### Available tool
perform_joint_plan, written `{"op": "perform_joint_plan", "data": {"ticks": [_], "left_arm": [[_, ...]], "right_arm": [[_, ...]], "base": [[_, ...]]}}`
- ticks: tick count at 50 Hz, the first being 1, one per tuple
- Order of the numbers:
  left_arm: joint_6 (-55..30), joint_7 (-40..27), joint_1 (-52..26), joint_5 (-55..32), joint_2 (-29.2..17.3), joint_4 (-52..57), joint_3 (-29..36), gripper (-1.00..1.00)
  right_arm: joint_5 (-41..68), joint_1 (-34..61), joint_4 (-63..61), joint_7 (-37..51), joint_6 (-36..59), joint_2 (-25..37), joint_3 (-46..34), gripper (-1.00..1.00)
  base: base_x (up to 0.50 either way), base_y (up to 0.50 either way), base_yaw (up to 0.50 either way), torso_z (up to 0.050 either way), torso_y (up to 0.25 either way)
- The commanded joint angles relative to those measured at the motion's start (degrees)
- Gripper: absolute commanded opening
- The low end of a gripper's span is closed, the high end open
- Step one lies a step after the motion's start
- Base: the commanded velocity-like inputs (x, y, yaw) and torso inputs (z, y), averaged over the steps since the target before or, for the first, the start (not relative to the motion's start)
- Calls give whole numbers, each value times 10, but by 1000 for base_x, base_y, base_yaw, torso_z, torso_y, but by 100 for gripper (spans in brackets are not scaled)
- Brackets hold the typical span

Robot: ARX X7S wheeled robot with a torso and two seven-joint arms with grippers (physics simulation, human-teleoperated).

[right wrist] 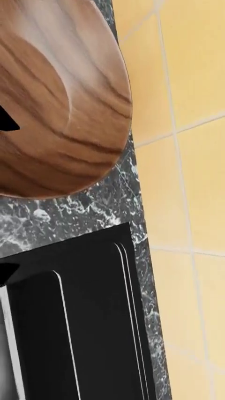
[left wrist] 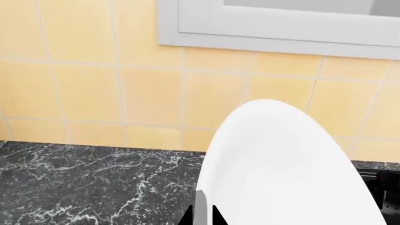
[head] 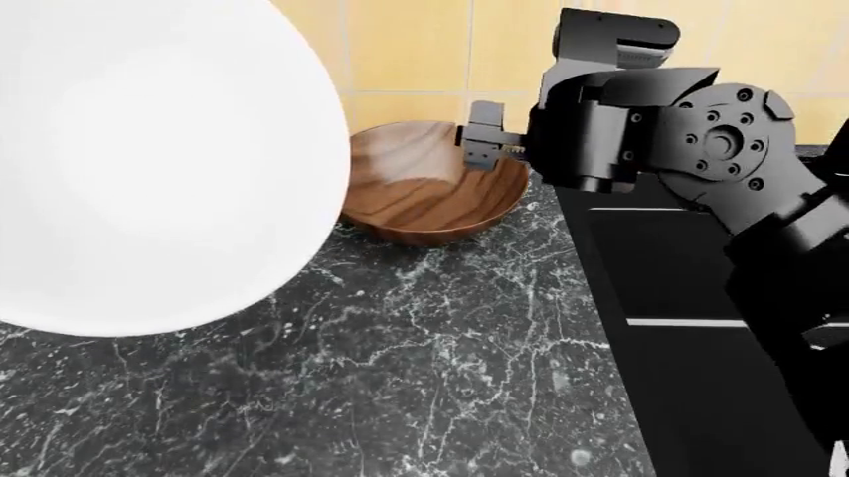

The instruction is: Stack the bowls in the sink.

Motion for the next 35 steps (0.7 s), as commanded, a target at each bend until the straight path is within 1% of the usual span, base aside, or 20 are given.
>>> {"op": "perform_joint_plan", "data": {"ticks": [1, 24, 35], "left_arm": [[9, 9, 7, 11, -3, 4, -3, -100], [10, 12, 16, 13, -8, 9, -7, -100], [13, 14, 20, 14, -8, 12, -10, -100]], "right_arm": [[-13, -33, 15, -29, -23, -5, -3, 100], [-38, -59, 63, -86, -44, -29, -16, 100], [-38, -66, 65, -102, -45, -33, -16, 100]], "base": [[0, 0, 0, 0, 0], [0, 0, 0, 0, 0], [0, 0, 0, 0, 0]]}}
